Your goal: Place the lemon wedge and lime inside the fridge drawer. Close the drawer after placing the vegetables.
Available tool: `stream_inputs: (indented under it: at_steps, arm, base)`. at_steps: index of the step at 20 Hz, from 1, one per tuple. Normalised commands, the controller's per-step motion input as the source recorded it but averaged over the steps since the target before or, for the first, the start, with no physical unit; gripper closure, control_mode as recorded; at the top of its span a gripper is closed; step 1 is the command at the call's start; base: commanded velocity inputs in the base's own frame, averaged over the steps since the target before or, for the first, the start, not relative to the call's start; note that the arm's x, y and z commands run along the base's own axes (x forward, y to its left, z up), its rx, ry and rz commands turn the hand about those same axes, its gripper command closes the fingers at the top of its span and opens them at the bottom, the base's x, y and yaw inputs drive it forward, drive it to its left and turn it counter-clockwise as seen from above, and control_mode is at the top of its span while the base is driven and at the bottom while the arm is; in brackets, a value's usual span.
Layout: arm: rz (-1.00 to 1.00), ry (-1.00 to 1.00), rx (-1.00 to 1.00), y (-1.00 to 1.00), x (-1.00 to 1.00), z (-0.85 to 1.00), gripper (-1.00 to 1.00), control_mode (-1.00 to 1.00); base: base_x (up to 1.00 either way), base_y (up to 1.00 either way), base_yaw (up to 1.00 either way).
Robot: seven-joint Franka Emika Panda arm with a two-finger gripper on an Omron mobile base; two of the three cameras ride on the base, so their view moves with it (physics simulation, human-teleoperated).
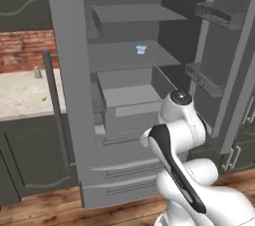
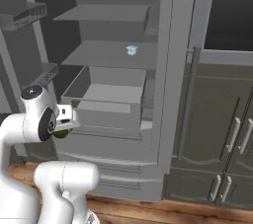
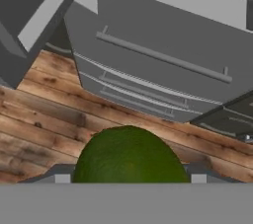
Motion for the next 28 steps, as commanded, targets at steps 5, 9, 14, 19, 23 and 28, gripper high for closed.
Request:
stream_inputs:
  at_steps: [5, 9, 14, 19, 23, 28]
  arm:
    - [0.00, 0.00, 0.00, 0.00, 0.00, 0.00, 1.00, 1.00]
    - [0.00, 0.00, 0.00, 0.00, 0.00, 0.00, 1.00, 1.00]
    - [0.00, 0.00, 0.00, 0.00, 0.00, 0.00, 1.00, 1.00]
    - [0.00, 0.00, 0.00, 0.00, 0.00, 0.00, 1.00, 1.00]
    - [0.00, 0.00, 0.00, 0.00, 0.00, 0.00, 1.00, 1.00]
    - [0.00, 0.11, 0.00, 0.01, 0.38, 0.00, 1.00, -1.00]
  base:
    - [0.96, -0.07, -0.02]
    - [0.39, -0.67, 0.00]
    - [0.28, -0.24, 0.00]
    - [0.50, -0.03, 0.00]
    - [0.43, -0.02, 0.00]
    - [0.16, 0.00, 0.00]
